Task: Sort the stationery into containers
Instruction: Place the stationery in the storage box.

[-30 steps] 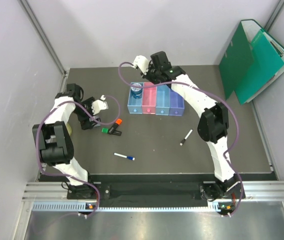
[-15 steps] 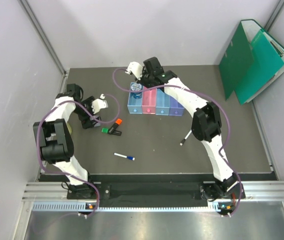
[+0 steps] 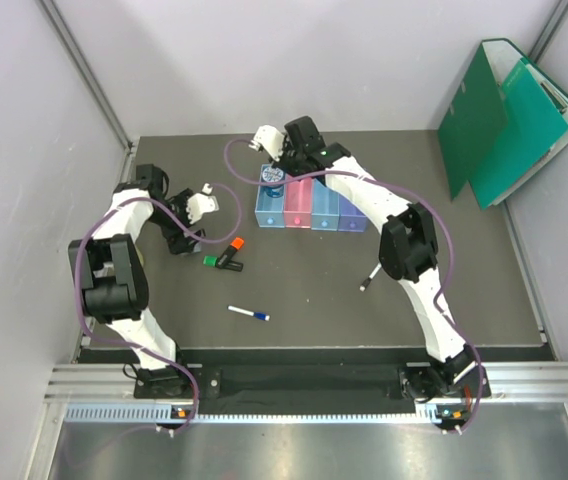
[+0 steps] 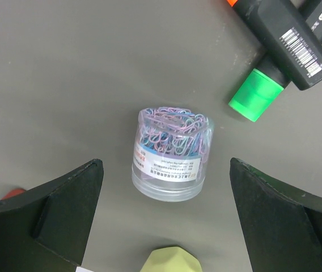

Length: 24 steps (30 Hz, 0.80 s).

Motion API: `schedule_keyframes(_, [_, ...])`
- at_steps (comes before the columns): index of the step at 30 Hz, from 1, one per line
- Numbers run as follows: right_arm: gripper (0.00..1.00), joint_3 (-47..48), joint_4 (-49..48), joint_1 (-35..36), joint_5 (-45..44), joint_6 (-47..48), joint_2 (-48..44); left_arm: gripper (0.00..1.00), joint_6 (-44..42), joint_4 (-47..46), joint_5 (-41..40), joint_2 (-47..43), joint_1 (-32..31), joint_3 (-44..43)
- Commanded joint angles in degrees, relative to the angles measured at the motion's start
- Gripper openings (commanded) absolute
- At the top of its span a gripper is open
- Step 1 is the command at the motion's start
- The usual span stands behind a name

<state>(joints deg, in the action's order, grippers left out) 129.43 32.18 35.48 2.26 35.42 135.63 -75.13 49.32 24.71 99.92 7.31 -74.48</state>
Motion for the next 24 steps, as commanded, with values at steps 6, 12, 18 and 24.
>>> schedule_keyframes(6, [0.05,4.52,-3.71,1.16,0.20,-0.88,1.47,0.97,-0.54,1.39,2.36,0.98,-1.77,-1.11])
schedule_keyframes(12, [0.05,4.35,-2.39,2.40,1.77,-1.58,1.21,0.97,-0.54,1.04,1.75,1.15,-2.39,-0.41])
schedule_keyframes(18, [0.05,2.41,-0.81,4.42,3.18,-1.84,0.34,0.97,-0.89,0.95,1.31,0.89,-2.39,-0.05])
schedule_keyframes(24, [0.05,0.48,-0.02,5.65,3.63,-1.93,-0.02,0.97,-0.80,0.60,1.04,0.63,-2.30,0.65])
